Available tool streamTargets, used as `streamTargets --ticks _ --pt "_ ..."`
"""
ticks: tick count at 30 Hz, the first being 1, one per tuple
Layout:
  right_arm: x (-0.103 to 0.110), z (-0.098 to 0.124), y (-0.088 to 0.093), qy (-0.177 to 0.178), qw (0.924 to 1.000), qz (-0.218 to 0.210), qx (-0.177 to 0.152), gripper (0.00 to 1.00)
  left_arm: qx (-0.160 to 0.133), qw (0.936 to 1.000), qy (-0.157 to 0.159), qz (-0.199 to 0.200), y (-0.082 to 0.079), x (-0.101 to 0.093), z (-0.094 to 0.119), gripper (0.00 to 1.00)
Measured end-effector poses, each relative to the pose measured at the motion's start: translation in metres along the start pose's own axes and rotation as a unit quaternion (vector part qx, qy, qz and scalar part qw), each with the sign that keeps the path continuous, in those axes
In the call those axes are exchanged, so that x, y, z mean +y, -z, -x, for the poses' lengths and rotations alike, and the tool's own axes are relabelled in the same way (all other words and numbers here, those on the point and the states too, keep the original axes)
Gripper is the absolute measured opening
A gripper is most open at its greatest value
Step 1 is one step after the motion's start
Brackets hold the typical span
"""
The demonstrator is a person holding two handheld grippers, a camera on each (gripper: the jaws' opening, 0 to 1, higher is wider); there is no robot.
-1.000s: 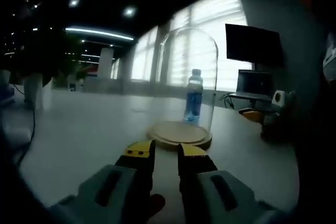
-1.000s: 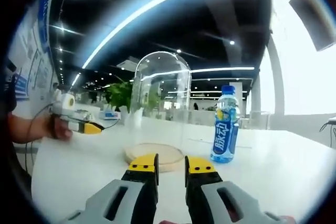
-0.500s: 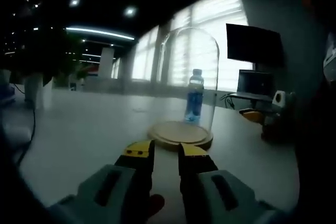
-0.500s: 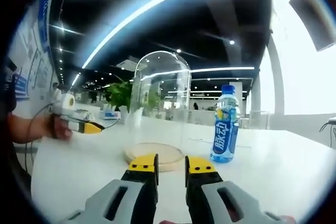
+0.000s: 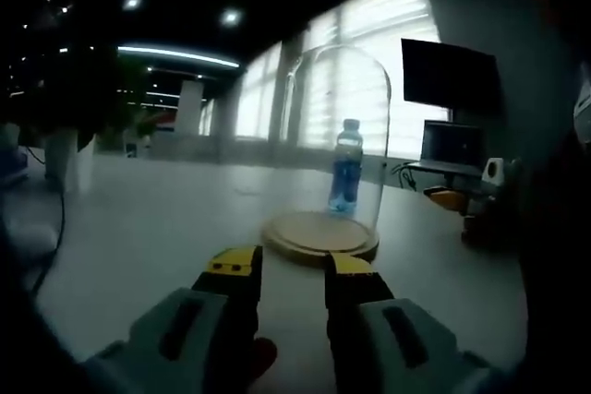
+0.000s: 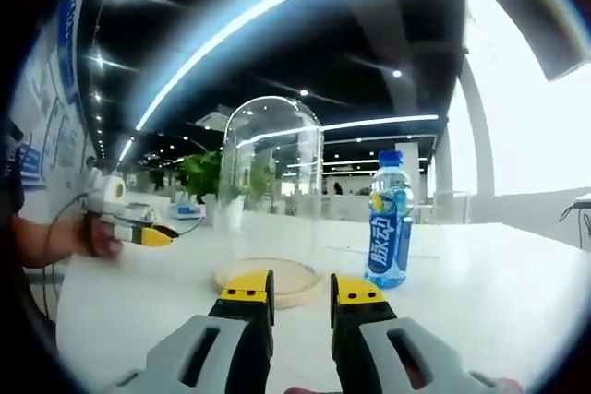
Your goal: Open the cover put in the Mizone put the cover back on
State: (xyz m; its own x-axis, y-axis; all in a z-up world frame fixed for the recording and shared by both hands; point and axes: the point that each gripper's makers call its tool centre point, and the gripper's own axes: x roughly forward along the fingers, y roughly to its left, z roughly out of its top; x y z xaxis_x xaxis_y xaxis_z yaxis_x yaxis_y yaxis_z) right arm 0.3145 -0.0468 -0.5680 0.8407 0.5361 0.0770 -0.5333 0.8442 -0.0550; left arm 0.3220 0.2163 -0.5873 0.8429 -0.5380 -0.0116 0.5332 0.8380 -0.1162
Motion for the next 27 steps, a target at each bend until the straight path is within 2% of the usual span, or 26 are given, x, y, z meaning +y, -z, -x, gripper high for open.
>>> streamTargets --ticks 8,16,23,27 --pt "0.007 -0.011 -0.01 -0.019 0.9998 0.009 0.002 0.23 0.001 0.9998 0.004 -0.02 -0.007 -0.002 -0.004 0.26" --pt "0.005 -0.019 -0.02 -0.025 0.9996 0.015 -0.002 0.24 -0.007 0.9999 0.004 -0.01 -0.021 0.007 -0.008 0.26" --pt "0.006 -0.024 -0.026 -0.033 0.9991 0.025 -0.003 0.28 0.004 0.9998 0.014 -0.012 -0.019 0.002 -0.013 0.27" --pt "0.003 -0.027 -0.027 -0.033 0.9992 0.022 -0.004 0.28 0.001 0.9996 0.02 -0.02 -0.025 0.0 -0.017 0.28"
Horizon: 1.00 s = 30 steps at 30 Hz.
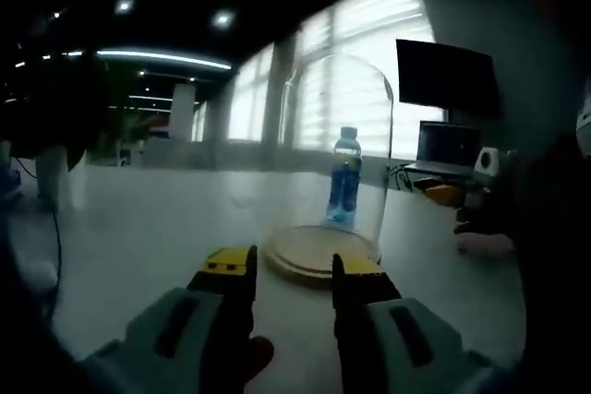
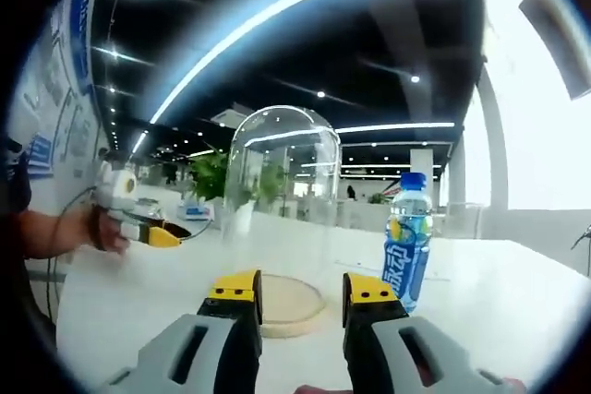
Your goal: Open the cover put in the Mizone put the cover back on
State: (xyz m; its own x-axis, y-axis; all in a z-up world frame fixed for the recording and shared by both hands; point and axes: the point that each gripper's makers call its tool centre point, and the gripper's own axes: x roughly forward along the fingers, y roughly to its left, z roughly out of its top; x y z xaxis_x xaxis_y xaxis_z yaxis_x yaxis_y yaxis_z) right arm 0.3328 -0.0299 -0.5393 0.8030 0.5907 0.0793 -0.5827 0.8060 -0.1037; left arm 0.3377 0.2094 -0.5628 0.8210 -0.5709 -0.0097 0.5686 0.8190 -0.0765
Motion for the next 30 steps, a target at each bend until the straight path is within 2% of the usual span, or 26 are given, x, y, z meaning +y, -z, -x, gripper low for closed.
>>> streamTargets --ticks 12,30 --pt "-0.002 -0.011 -0.005 -0.006 1.0 0.007 0.0 0.29 -0.01 0.9997 0.018 -0.014 -0.019 -0.004 -0.019 0.28" --pt "0.003 -0.029 -0.014 -0.03 0.9995 0.002 -0.005 0.3 -0.004 0.9989 0.043 -0.019 -0.025 -0.006 -0.04 0.33"
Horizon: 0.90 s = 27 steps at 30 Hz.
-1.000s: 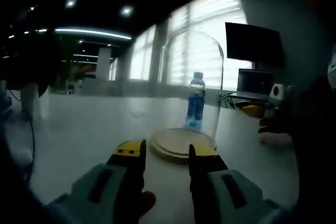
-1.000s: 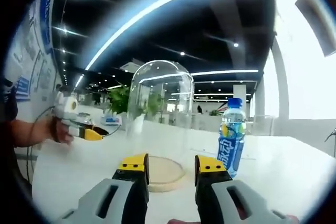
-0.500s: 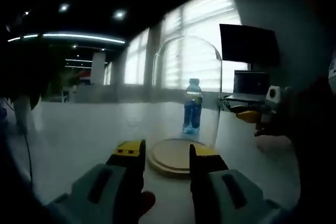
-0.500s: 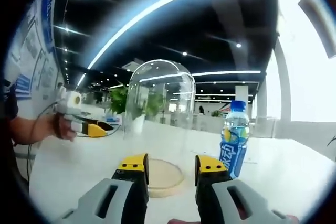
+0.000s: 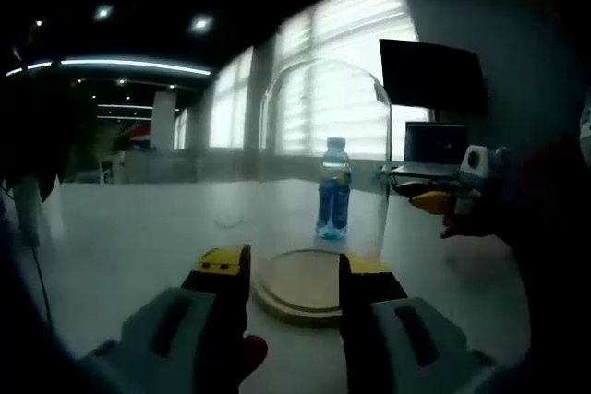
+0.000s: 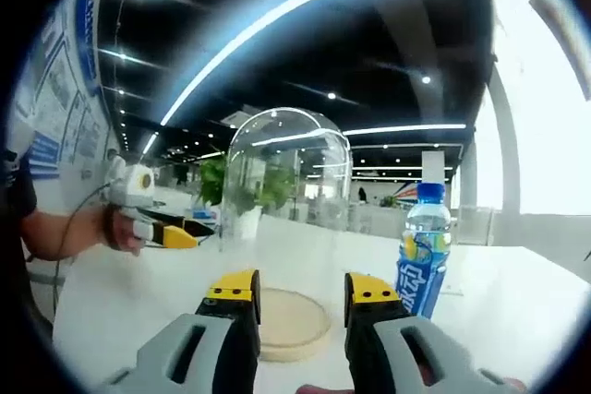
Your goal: Open the cover put in the Mizone put the cover back on
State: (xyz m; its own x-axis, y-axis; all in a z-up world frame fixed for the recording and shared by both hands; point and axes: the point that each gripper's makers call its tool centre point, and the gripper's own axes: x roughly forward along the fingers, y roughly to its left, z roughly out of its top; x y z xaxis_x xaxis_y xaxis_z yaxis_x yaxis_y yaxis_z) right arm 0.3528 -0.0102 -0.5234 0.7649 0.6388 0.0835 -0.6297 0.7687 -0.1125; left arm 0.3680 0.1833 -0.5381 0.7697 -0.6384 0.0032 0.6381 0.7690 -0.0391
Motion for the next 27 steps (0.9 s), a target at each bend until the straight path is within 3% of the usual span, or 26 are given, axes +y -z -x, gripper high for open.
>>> streamTargets --ticks 13,21,27 --pt "-0.002 -0.009 0.002 -0.014 0.9995 -0.027 0.0 0.37 -0.003 0.9996 0.028 -0.002 -0.012 -0.004 -0.016 0.39" --pt "-0.001 -0.02 0.002 -0.035 0.9986 -0.039 0.007 0.41 0.007 0.9985 0.054 -0.006 -0.013 -0.013 -0.026 0.42" --pt "0.001 -0.033 -0.002 -0.062 0.9972 -0.041 0.008 0.45 0.005 0.9982 0.06 0.002 -0.016 -0.009 -0.032 0.46"
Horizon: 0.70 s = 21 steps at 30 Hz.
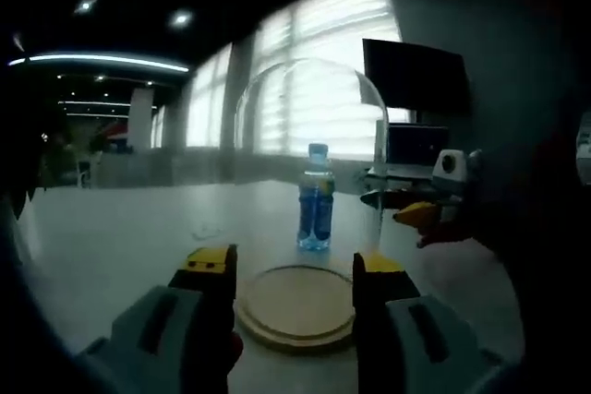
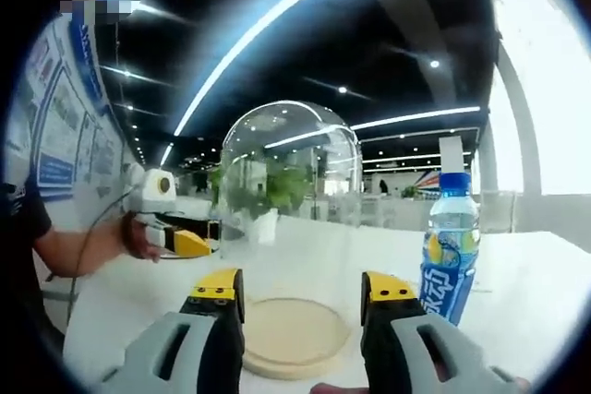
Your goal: Open the cover put in the Mizone put the cover back on
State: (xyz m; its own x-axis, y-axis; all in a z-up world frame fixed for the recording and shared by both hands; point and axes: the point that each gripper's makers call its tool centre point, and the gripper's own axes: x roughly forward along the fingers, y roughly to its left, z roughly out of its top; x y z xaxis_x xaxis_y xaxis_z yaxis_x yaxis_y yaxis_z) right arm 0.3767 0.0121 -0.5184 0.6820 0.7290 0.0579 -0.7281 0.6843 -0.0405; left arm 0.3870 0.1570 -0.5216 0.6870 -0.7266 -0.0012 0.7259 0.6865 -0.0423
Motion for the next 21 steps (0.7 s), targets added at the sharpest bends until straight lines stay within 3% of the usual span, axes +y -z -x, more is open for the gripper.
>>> streamTargets --ticks 5,10,21 --pt "-0.002 -0.01 0.001 -0.012 0.9998 0.011 0.012 0.45 0.004 0.9999 0.006 -0.007 0.0 0.003 -0.003 0.46" --pt "0.0 -0.015 0.0 -0.035 0.9992 0.013 0.015 0.48 0.015 0.9991 0.012 -0.038 0.0 0.005 -0.006 0.47" --pt "0.001 -0.021 -0.001 -0.085 0.9962 0.006 0.016 0.51 0.021 0.9969 0.051 -0.055 -0.008 0.001 -0.012 0.49"
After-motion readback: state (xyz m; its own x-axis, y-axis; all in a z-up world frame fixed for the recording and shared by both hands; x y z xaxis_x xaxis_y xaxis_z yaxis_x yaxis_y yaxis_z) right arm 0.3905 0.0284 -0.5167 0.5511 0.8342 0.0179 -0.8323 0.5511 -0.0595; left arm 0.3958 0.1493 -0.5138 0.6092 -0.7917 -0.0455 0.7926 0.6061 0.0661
